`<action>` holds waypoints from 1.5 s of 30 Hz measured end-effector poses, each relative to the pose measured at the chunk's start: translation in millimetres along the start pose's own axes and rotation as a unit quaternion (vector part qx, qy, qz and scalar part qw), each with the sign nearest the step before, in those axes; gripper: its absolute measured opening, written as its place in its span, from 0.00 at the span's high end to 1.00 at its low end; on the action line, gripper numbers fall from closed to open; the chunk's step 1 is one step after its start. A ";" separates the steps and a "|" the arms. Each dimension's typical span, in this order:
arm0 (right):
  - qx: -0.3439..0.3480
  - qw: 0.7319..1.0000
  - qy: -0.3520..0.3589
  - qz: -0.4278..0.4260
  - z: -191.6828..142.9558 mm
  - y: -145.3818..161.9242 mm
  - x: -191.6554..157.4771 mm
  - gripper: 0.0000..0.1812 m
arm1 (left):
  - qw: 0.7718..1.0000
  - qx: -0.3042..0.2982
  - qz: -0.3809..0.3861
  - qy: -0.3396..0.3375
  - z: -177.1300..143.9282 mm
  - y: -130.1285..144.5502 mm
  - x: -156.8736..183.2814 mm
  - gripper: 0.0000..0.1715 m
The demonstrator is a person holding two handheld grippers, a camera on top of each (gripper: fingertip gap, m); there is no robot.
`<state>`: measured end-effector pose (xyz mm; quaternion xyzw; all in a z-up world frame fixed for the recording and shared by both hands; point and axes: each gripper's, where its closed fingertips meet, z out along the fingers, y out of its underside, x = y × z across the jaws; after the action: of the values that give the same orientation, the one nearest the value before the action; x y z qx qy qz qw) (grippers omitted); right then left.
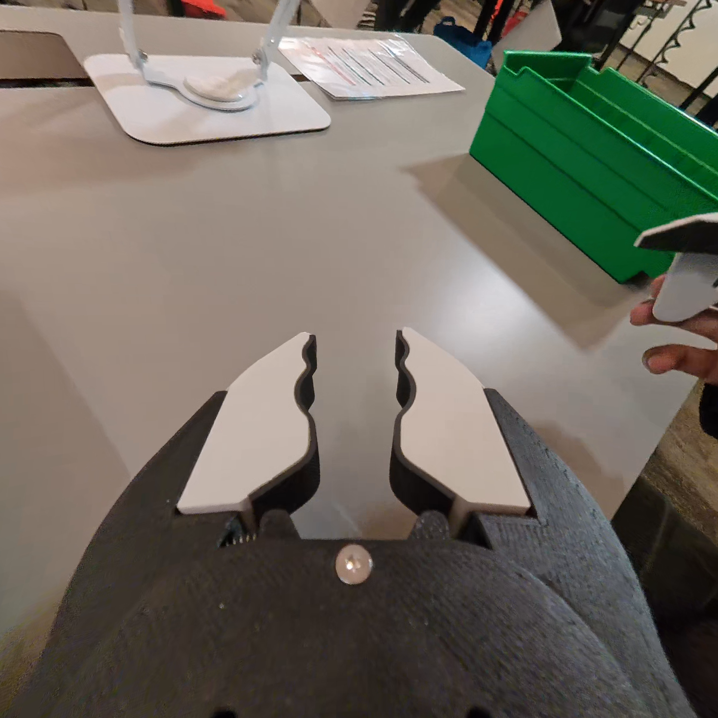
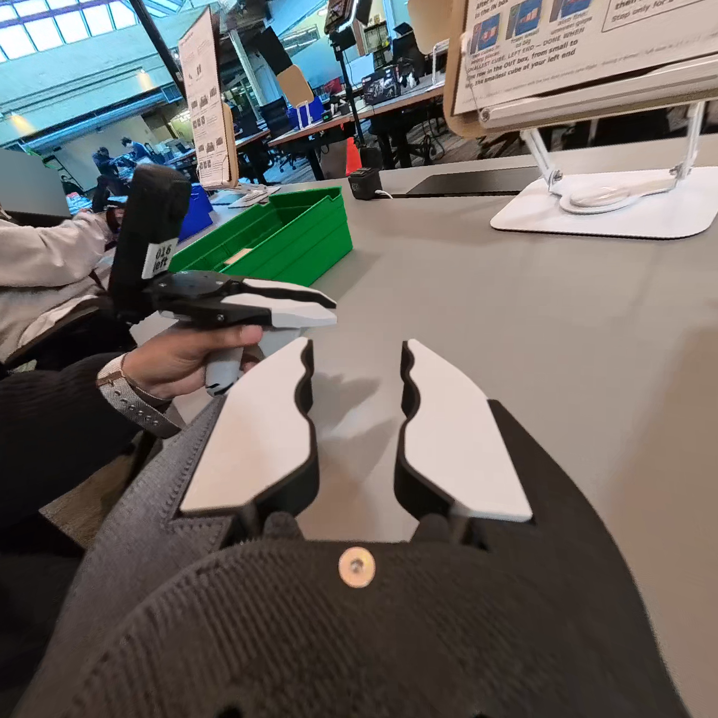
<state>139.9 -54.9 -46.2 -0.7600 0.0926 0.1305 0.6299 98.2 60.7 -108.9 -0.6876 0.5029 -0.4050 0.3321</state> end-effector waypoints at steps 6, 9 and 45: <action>-0.023 1.000 -0.001 0.003 7.3 20.0 10.3 0.78 | 0.998 0.052 -0.006 -0.042 -24.4 -23.9 -9.4 0.76; -0.026 0.999 -0.018 0.017 10.2 22.7 12.6 0.78 | 0.986 0.108 0.014 -0.128 -58.7 -38.7 -23.4 0.73; -0.068 0.996 -0.038 0.040 13.4 39.6 14.1 0.79 | 0.945 0.002 -0.069 -0.320 -155.2 46.1 -156.2 0.88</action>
<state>140.1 -48.8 -89.9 -0.7912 0.0896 0.1902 0.5743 -85.5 190.5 -113.4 -0.8131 0.3206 -0.1865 0.4488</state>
